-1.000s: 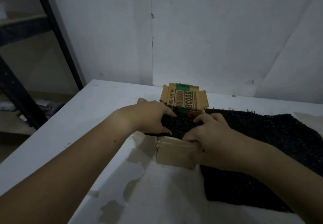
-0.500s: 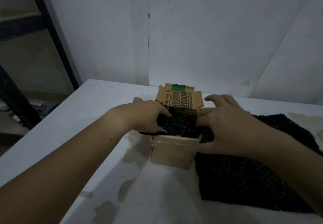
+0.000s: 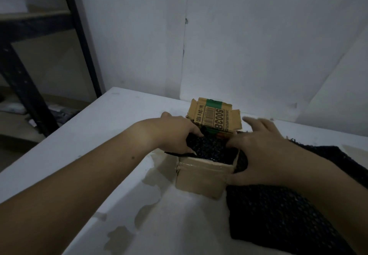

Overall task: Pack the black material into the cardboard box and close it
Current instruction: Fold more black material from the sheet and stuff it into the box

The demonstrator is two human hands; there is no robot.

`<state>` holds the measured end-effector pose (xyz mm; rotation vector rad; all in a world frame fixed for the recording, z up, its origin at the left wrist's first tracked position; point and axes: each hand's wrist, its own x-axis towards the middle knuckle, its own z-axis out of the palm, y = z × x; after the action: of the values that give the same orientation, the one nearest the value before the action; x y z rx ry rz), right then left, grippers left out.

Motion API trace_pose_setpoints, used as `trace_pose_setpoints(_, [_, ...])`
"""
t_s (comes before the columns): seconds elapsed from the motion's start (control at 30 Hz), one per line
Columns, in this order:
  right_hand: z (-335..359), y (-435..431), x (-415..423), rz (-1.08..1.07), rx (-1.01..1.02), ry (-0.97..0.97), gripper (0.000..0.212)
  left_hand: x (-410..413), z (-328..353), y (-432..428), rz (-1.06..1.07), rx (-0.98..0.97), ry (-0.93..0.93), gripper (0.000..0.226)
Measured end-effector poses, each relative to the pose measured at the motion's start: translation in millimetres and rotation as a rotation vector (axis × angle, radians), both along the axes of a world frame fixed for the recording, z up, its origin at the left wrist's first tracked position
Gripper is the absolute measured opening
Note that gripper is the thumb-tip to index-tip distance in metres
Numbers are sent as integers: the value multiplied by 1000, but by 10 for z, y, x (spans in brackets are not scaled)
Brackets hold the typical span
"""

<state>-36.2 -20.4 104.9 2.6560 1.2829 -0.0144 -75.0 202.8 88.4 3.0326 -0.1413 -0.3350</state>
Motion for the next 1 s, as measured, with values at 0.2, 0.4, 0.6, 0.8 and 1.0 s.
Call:
trace_pose_setpoints(0.2, [-133,225,31,-59,-128,71,52,-14,-8,-7,-1,-21,-2,60])
trace_pose_setpoints(0.4, [-30,86,-163,36,65,-37,40,-13,-32,10,-14,-52,-47,59])
trace_pose_setpoints(0.6, [-213,26,-191,-4,66,127,29,-119,-21,59,-11,-236,-149,53])
trace_pose_setpoints(0.8, [-254,-88,-192,84,168,114,22,-517,-46,337,151,-711,-279,24])
trace_pose_setpoints(1.0, [-162,271,-312,225,451,68,40,-573,-159,276,86,-618,-270,21])
